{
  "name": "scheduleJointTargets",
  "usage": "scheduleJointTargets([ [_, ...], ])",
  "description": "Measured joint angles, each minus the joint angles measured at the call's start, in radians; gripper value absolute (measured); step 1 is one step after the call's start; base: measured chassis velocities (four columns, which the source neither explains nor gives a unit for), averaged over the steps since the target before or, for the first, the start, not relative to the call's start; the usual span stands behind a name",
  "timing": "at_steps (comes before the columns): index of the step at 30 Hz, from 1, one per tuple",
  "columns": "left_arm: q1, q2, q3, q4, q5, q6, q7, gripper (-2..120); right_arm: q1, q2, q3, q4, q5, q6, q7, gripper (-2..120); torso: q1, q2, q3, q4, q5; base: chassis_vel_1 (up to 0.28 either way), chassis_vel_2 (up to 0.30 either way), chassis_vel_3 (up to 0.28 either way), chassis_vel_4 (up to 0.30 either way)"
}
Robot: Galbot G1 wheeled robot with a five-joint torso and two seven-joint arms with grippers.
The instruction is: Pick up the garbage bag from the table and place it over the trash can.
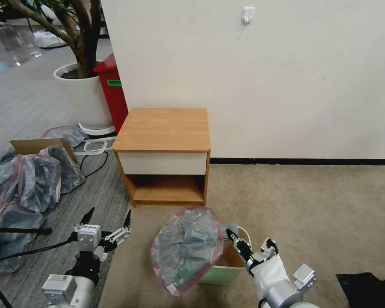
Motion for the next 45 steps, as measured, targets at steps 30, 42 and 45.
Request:
scheduleJointTargets([
  [30, 0.002, -0.005, 0.001, -0.005, -0.001, -0.006, -0.004, 100, -0.048, -0.113, 0.055, 0.045, 0.006, -0.049, 0.001, 59, 0.0, 0.0, 0.0, 0.0, -0.0001, 0.0, 0.0, 0.0, 0.0],
  [42, -0.009, 0.011, 0.064, -0.003, 0.005, 0.007, 0.006, 100, -0.093, -0.079, 0.109, 0.105, -0.06, -0.027, 0.008, 99, 0.0, 0.0, 0.0, 0.0, -0.0001, 0.0, 0.0, 0.0, 0.0],
  [45, -0.018, 0.026, 0.102, -0.003, 0.006, 0.033, 0.011, 100, -0.093, -0.064, 0.105, 0.118, -0.087, -0.023, 0.008, 100, 0.0, 0.0, 0.0, 0.0, -0.0002, 0.0, 0.0, 0.0, 0.0],
])
